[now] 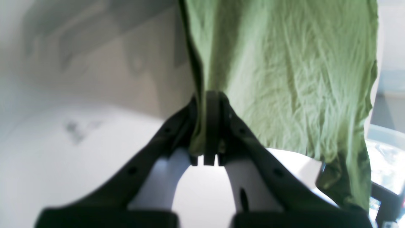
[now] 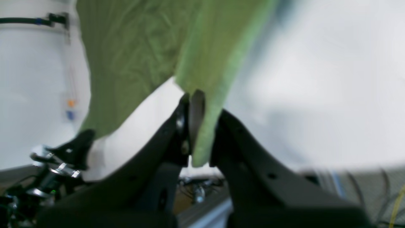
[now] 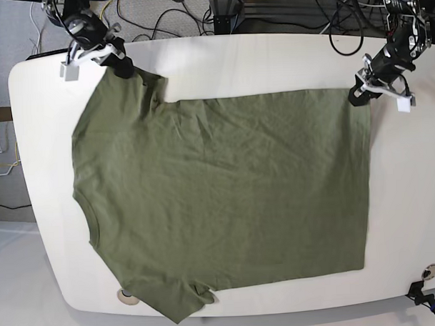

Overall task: Fold the T-shirt properly
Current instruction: 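Grasp the hem corners with both grippers and lift them, then pull the lifted hem back toward the robot with both grippers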

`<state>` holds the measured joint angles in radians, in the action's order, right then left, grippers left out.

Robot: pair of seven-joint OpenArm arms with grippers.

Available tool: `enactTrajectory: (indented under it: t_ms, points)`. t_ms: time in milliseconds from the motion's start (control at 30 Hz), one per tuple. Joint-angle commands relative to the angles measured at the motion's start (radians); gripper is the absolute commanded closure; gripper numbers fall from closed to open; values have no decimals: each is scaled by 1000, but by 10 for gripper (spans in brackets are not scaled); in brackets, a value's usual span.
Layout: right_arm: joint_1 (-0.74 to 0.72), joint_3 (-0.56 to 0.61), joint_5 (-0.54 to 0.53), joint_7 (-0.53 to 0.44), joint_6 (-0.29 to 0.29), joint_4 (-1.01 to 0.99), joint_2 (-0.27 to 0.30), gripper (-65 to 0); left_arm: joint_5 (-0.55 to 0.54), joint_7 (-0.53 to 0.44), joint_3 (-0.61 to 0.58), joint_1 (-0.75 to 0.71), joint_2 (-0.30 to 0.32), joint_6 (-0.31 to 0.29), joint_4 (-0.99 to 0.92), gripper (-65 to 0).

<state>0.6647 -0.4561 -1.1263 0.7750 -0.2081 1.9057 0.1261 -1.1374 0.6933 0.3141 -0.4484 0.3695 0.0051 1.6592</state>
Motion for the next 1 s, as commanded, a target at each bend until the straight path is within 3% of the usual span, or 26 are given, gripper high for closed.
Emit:
enactTrajectory:
  t_ms: [0,167,367,467,700,833,967]
  points:
    - [57,-27,-22,-16,-14,48,10,0,-13,-5,32,-60,18,-9,72,0]
    - [191,-62,-82,-16,-14,56,16,0,-14,26,122,-238,20,-9,203,0]
    - [330,-62,-87,-16,-14,102,16,0,-16,291,271,-346,15,-9,279,0]
    - [335,-62,-88,-16,-15,107,17,0,-17,375,310,-346,12,-9,278,0]
    - [145,-62,-85,-16,-15,114,80,0,-166,381,313,-201,18,-9,279,0]
    - [17,-62,-84,-15,-15,94,134,0,-163,383,313,-99,18,-9,273,0]
    - [-105,-57,-82,2,-11,90,146,0,-161,383,316,27,18,-9,209,0]
